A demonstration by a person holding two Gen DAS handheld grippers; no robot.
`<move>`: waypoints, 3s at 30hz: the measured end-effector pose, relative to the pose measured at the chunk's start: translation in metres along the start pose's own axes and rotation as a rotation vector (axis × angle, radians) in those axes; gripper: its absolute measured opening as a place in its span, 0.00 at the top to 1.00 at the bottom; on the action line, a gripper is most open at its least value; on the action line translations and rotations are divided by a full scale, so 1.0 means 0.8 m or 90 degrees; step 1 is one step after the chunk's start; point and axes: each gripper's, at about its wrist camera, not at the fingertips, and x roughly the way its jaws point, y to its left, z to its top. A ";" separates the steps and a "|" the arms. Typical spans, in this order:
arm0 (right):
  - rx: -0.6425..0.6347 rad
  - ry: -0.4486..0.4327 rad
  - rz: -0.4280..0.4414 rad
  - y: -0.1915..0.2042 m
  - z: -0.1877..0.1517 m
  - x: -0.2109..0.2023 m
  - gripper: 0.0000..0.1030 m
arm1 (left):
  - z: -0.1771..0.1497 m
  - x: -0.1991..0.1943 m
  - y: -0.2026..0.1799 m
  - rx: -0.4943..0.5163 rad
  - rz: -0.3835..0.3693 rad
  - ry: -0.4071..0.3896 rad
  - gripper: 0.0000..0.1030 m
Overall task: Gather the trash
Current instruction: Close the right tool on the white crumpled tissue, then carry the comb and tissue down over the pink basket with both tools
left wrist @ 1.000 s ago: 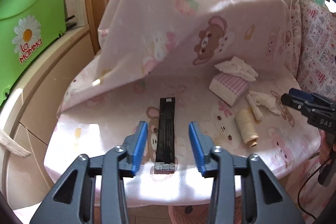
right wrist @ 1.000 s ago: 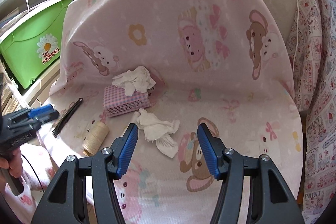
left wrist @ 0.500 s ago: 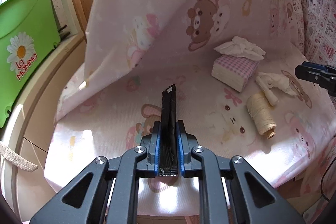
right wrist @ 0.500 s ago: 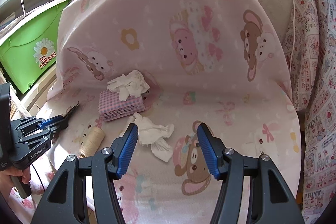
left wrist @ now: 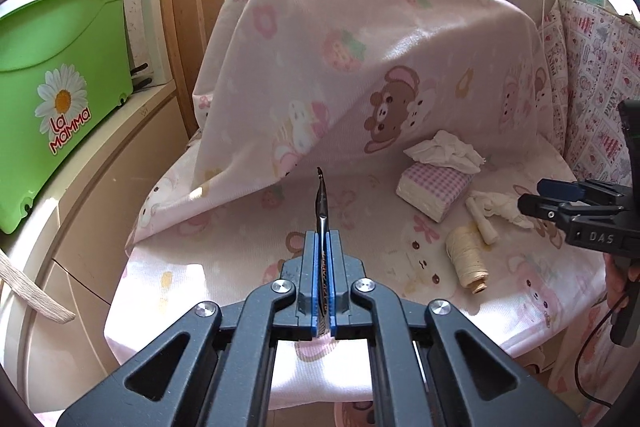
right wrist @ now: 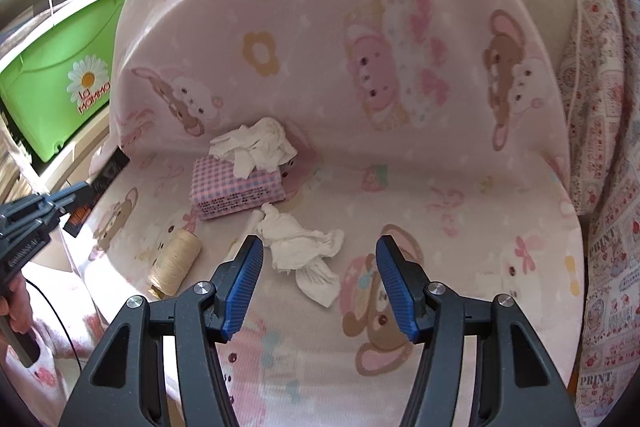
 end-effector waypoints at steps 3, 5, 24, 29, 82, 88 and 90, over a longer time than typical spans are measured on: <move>0.004 0.008 0.004 0.004 0.002 0.010 0.41 | 0.004 -0.001 0.007 -0.010 0.005 -0.002 0.97; 0.011 0.009 0.010 0.006 0.005 0.014 0.43 | 0.004 0.000 0.010 -0.020 -0.003 -0.003 0.97; 0.064 -0.005 0.066 0.006 -0.005 -0.027 0.94 | 0.001 -0.012 0.004 -0.001 0.017 -0.012 0.97; 0.065 -0.021 0.074 0.013 -0.016 -0.055 0.94 | -0.002 -0.024 0.000 -0.010 -0.021 0.017 0.97; 0.144 0.199 0.108 0.084 -0.199 -0.003 0.94 | -0.154 -0.012 -0.076 -0.020 -0.130 0.282 0.97; 0.169 0.282 0.078 0.081 -0.233 0.055 0.94 | -0.183 0.026 -0.076 -0.059 -0.139 0.338 0.97; 0.147 0.292 0.033 0.084 -0.240 0.071 0.94 | -0.192 0.037 -0.077 -0.053 -0.124 0.348 0.97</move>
